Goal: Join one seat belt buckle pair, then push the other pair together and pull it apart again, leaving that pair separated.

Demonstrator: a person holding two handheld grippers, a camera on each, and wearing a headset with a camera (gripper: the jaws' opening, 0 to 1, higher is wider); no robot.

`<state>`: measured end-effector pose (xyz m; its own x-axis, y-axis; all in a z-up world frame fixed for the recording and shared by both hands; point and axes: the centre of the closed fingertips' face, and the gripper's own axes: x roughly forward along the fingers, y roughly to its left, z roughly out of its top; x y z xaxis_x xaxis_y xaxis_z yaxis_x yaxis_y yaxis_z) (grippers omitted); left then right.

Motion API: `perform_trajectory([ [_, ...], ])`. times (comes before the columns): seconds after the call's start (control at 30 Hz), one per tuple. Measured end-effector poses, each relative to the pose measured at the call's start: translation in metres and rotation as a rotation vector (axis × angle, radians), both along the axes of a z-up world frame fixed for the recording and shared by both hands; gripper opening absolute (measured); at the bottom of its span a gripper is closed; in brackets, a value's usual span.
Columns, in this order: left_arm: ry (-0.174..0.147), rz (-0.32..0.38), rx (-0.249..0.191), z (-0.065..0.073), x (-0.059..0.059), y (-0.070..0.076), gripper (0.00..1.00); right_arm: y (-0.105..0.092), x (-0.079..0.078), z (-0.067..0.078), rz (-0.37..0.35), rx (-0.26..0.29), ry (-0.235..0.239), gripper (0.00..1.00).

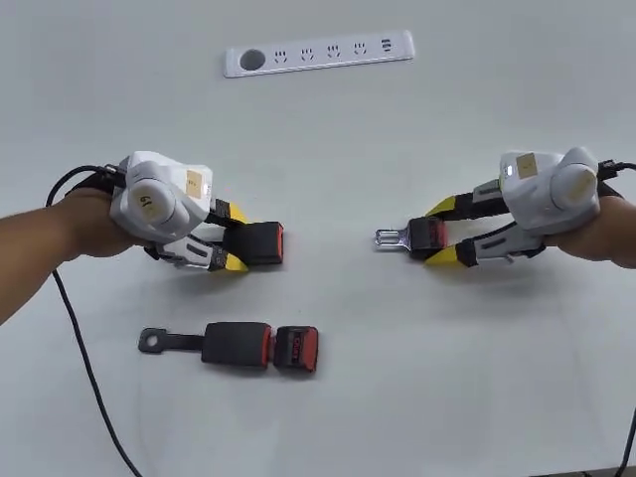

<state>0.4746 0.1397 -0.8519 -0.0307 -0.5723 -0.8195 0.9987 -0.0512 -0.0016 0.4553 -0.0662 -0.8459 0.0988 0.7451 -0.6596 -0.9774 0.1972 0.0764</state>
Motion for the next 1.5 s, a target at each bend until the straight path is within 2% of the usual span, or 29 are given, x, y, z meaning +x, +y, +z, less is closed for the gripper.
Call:
perform_trajectory([
  [0.2, 0.002, -0.008, 0.005, 0.0, -0.001, 0.001, 0.34, 0.002, 0.0, 0.0, -0.021, 0.042, 0.007, 0.34],
  [0.57, 0.011, -0.004, 0.024, 0.0, -0.002, 0.001, 0.34, 0.014, 0.002, 0.0, -0.025, 0.073, -0.005, 0.34],
  [0.93, 0.014, -0.004, 0.046, 0.001, -0.003, 0.001, 0.34, 0.038, 0.004, 0.001, -0.021, 0.117, -0.008, 0.34],
  [1.5, 0.015, -0.007, 0.073, 0.002, -0.004, 0.0, 0.34, 0.085, -0.001, -0.001, -0.015, 0.148, -0.002, 0.34],
])
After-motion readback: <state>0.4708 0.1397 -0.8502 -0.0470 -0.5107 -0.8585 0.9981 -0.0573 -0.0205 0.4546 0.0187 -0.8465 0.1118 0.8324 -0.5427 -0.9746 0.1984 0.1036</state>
